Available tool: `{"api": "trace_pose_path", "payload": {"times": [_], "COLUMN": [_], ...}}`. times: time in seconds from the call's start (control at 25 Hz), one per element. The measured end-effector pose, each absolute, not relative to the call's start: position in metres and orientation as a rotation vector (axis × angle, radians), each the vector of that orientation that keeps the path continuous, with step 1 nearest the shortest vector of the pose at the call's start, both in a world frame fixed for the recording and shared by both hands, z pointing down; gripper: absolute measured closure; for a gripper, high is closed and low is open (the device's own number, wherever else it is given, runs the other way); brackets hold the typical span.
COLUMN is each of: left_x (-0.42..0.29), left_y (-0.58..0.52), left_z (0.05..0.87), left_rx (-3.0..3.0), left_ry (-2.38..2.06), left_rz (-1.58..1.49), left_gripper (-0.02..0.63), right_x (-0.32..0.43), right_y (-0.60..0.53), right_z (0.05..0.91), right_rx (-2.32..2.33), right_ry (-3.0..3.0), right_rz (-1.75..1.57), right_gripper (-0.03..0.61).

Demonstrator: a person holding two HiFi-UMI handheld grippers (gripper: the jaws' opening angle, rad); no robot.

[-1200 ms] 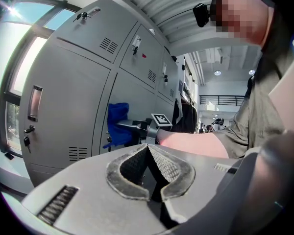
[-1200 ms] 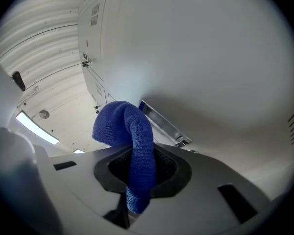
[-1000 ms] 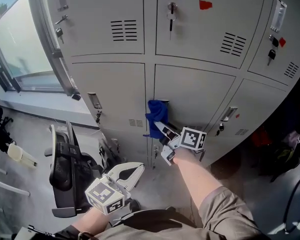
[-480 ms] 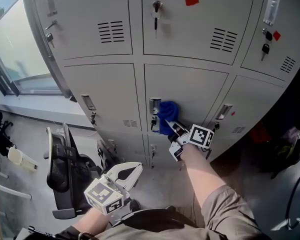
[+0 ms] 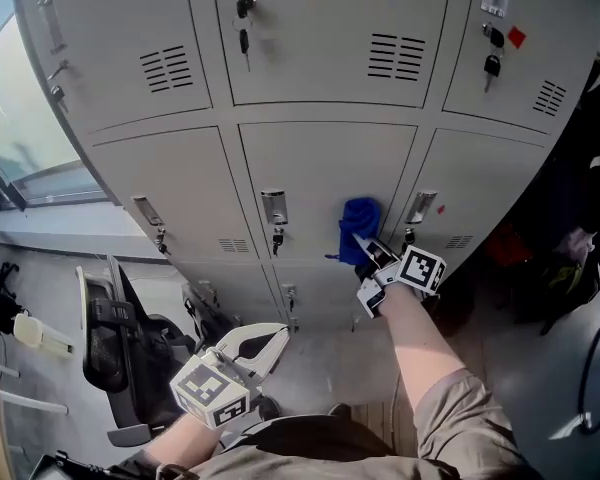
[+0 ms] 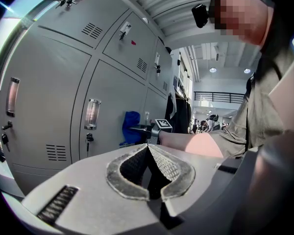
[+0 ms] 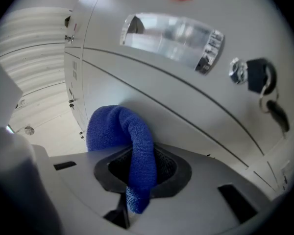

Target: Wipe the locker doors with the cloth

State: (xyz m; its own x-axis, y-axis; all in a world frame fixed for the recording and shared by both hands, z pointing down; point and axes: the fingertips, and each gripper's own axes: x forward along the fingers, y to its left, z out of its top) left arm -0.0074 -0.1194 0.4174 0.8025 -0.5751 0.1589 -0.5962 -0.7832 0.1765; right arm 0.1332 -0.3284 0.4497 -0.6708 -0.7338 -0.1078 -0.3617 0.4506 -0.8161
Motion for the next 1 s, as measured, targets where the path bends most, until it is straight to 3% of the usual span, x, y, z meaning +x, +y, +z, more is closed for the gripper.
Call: {"api": "trace_pose_path", "payload": {"times": [0.4,1.0], "left_x": [0.003,-0.036], "left_y": [-0.120,-0.112], "left_z": [0.422,0.428], "left_rx": [2.777,2.736], "left_ry": [-0.878,-0.959], "left_rz": [0.152,0.138], "left_gripper": [0.615,0.615], "right_x": [0.178,0.046], "right_y": [-0.318,-0.287], "right_z": [0.457,0.492], "right_rx": [-1.053,-0.845], "right_ry": [2.240,2.424], "right_rz": [-1.048,-1.153], "right_gripper": [0.522,0.522]}}
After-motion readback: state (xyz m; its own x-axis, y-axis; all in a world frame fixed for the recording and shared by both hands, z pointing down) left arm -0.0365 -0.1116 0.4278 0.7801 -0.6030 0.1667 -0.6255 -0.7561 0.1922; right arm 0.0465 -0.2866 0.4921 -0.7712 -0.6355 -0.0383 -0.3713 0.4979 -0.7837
